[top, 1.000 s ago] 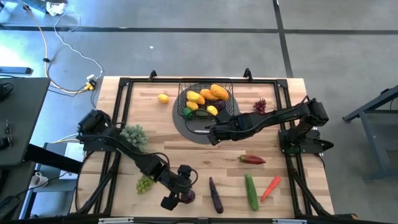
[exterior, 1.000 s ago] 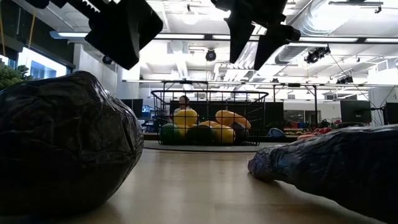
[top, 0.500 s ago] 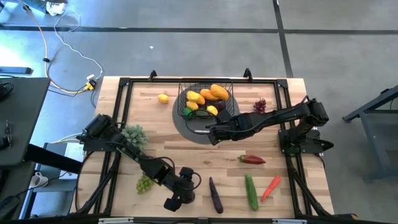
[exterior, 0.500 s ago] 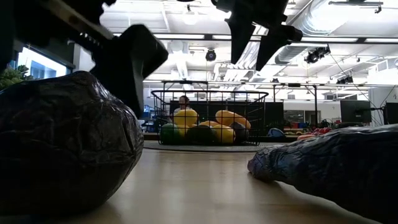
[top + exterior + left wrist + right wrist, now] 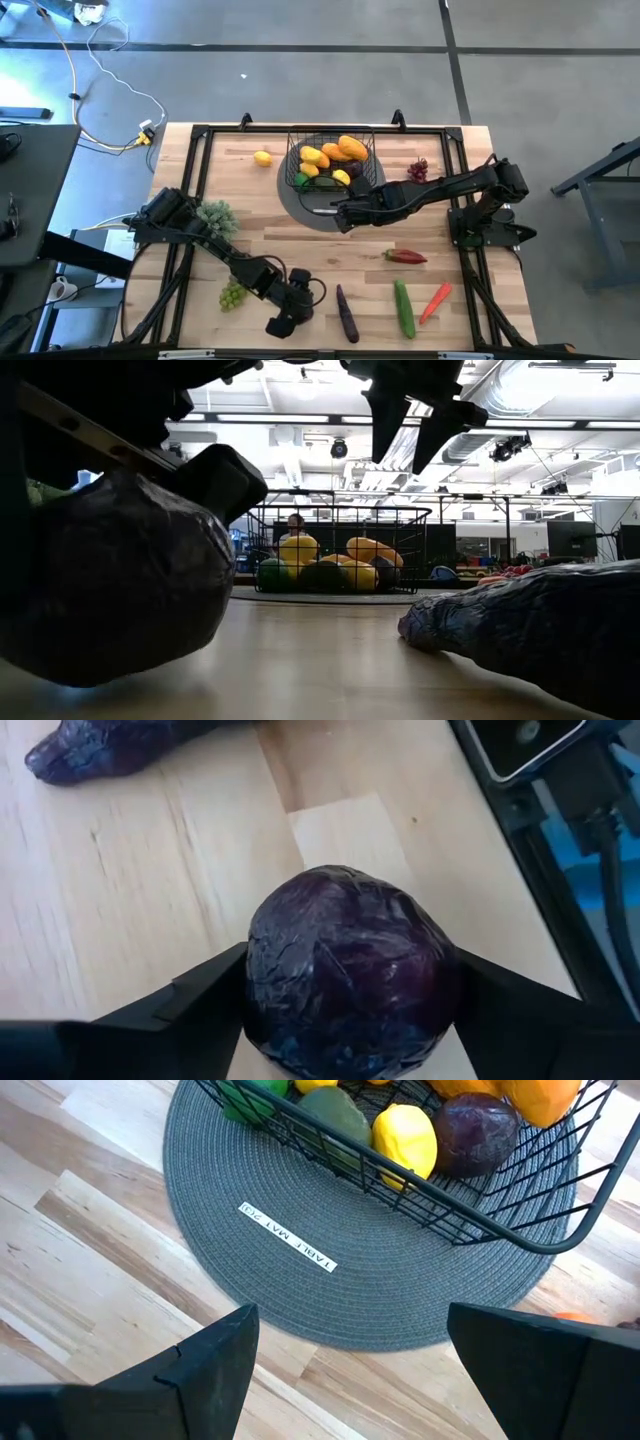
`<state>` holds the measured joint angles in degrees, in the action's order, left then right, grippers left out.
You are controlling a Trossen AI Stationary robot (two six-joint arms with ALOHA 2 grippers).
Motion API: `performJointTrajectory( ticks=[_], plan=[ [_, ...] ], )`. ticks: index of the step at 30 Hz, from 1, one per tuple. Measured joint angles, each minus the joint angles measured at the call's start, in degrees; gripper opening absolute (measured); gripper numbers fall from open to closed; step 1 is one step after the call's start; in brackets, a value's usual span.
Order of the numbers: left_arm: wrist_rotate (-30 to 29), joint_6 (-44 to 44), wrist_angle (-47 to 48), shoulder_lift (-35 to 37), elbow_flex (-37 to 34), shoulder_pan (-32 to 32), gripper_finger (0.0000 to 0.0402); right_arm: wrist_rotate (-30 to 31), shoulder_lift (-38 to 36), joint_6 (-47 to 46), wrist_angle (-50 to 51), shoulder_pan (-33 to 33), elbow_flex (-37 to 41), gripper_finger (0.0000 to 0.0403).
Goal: Build produce basket
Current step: Put the violet plum into the wire basket
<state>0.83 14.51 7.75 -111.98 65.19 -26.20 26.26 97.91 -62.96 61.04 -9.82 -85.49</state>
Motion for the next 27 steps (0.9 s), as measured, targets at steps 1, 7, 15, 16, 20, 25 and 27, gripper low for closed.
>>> performJointTrajectory(
  ticks=[1,7,15,16,20,25,27],
  plan=[
    [0.0,-0.1,0.2,0.0,0.0,0.0,0.0286,0.0,0.0,0.0,0.1,0.0,0.0,0.031],
    [0.9,-0.1,0.1,0.1,0.0,0.0,0.0244,0.1,0.0,-0.1,1.1,0.0,0.0,0.031],
    [1.0,-0.6,1.1,3.2,0.0,1.9,0.0247,2.0,0.0,-1.6,5.0,1.3,0.0,0.031],
    [0.9,-1.1,1.1,3.7,0.0,2.5,0.0247,2.1,0.0,-1.6,5.0,1.6,0.0,0.031],
    [0.3,-2.5,1.9,6.0,0.0,5.2,0.0247,2.2,0.0,-1.2,5.7,2.7,0.0,0.031],
    [0.2,-3.1,2.3,9.1,0.0,9.3,0.0247,2.1,-0.1,-1.1,7.6,4.1,0.0,0.031],
    [0.1,-3.9,2.8,10.5,0.0,11.0,0.0247,2.3,-0.8,-1.1,7.8,4.7,0.1,0.031]
  ],
)
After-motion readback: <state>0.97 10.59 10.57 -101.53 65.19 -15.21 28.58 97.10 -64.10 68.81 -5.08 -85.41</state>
